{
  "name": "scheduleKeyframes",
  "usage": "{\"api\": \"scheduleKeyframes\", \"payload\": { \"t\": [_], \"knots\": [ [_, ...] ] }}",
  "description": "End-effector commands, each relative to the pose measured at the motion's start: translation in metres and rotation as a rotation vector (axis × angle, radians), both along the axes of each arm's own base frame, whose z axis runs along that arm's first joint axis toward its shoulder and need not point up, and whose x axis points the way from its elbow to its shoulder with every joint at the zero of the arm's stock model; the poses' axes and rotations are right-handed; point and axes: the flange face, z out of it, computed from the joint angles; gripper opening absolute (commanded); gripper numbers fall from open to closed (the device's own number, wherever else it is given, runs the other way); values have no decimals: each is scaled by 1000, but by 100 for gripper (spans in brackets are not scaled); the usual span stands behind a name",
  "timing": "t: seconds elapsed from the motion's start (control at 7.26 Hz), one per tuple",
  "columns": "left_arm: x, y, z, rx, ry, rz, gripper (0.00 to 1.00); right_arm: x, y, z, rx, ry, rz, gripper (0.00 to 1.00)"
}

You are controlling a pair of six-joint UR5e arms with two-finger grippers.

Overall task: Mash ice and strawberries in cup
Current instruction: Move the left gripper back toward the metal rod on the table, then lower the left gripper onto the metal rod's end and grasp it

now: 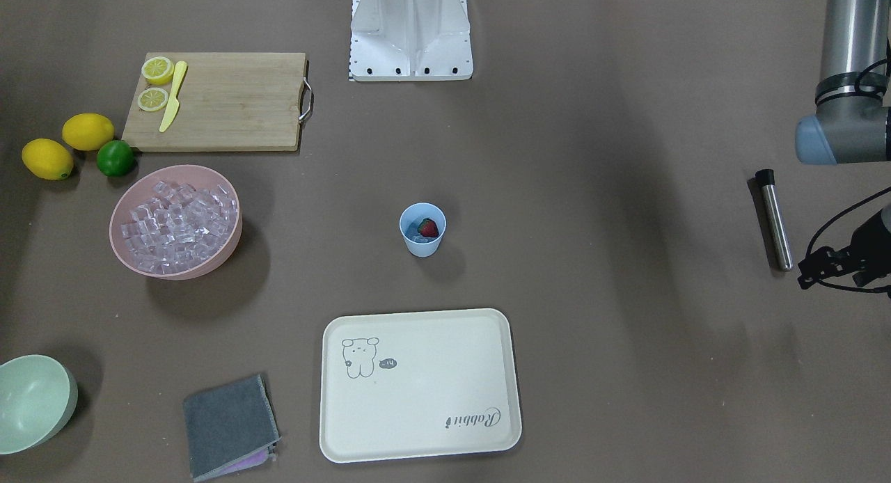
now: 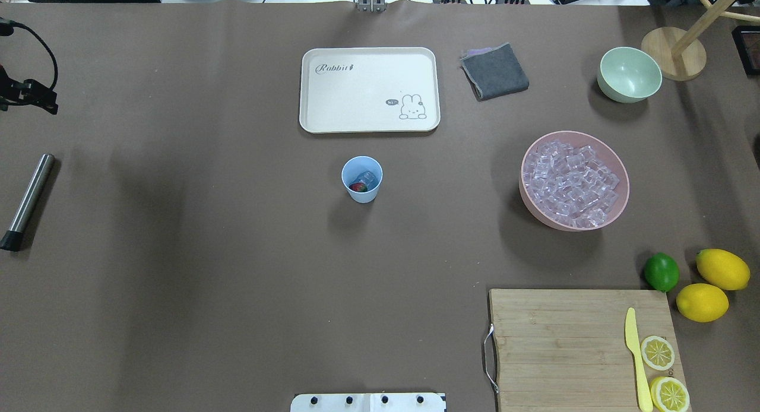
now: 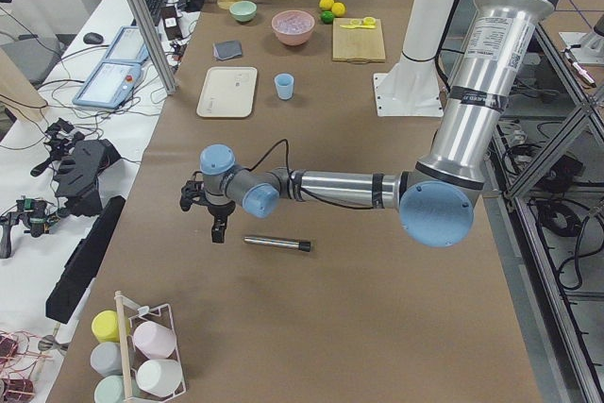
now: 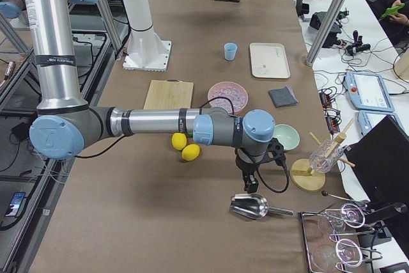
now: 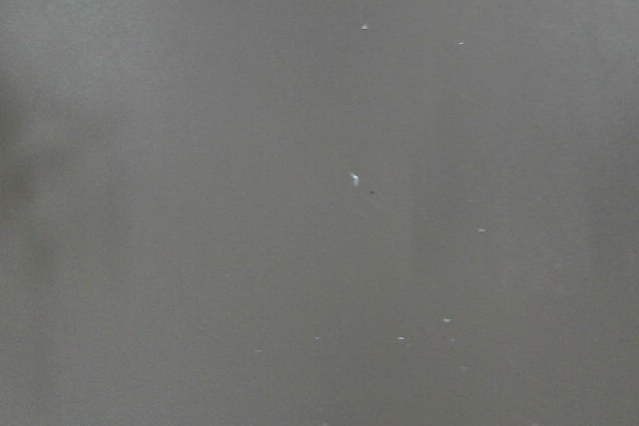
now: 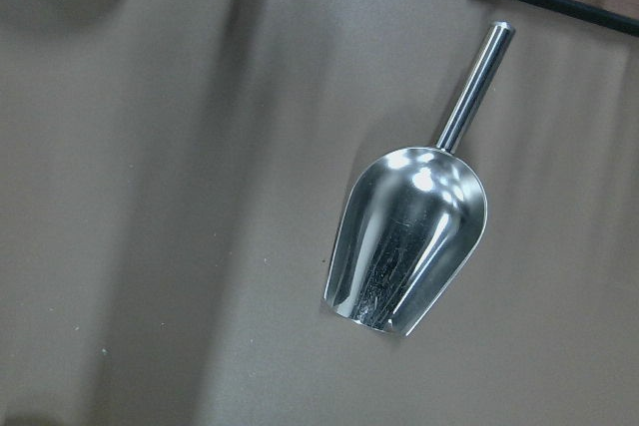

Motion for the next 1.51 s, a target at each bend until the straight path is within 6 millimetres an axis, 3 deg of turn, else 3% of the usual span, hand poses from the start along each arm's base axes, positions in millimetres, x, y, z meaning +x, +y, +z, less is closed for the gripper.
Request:
{"api": "scheduleKeyframes", "payload": {
  "t": [0.0, 0.28, 1.1, 1.38],
  "knots": [
    [-6, 23, 21, -22, 55, 19, 97, 2, -3, -4, 5, 1, 5, 99],
    [-2, 24, 24, -15, 52, 16, 97, 3, -4, -7, 14, 4, 4, 99],
    [20, 57, 45, 27, 64, 67, 97, 8, -4, -7, 13, 1, 14, 99],
    [31, 60, 46, 43, 47, 77, 85, 12, -2, -7, 15, 2, 21, 99]
  ]
}}
